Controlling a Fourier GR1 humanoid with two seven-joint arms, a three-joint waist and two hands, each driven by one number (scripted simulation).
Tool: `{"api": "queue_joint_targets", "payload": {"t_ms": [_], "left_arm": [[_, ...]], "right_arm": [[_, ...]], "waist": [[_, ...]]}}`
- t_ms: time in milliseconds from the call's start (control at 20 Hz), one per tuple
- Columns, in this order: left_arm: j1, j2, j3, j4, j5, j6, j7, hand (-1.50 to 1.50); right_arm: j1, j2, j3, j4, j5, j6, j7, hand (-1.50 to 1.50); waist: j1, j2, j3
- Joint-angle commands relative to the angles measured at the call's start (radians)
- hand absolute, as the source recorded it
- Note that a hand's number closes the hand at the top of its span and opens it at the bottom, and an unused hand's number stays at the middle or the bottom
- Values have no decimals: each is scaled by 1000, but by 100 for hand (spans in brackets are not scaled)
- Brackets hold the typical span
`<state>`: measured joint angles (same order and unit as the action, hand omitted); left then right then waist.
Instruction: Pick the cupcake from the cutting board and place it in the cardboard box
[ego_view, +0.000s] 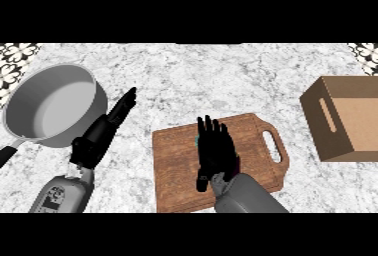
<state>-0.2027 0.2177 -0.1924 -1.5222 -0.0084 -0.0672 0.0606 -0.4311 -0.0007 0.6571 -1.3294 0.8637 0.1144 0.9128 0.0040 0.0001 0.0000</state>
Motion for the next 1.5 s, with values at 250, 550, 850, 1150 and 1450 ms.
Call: {"api": "queue_joint_targets", "payload": {"t_ms": [250,550,850,1150,1450], "left_arm": [[5,-43,20,-60,-27,-37,77,0],[-12,-81,37,42,-69,-38,-5,0],[38,-68,54,-20,-63,-20,18,0],[51,-32,91,-19,-46,-35,18,0],[44,-41,76,-47,-59,-34,22,0]], "right_arm": [[28,1,-22,78,85,-20,-47,-150],[35,-8,-42,109,76,0,-138,150],[246,-349,2,-129,34,-31,-428,150],[408,-731,-140,-238,-82,-148,-844,150],[610,-916,-396,-252,-194,-456,-1134,150]], "waist": [[0,-1,0],[-3,0,0],[-44,-10,1],[-82,-10,2],[-68,-9,2]]}}
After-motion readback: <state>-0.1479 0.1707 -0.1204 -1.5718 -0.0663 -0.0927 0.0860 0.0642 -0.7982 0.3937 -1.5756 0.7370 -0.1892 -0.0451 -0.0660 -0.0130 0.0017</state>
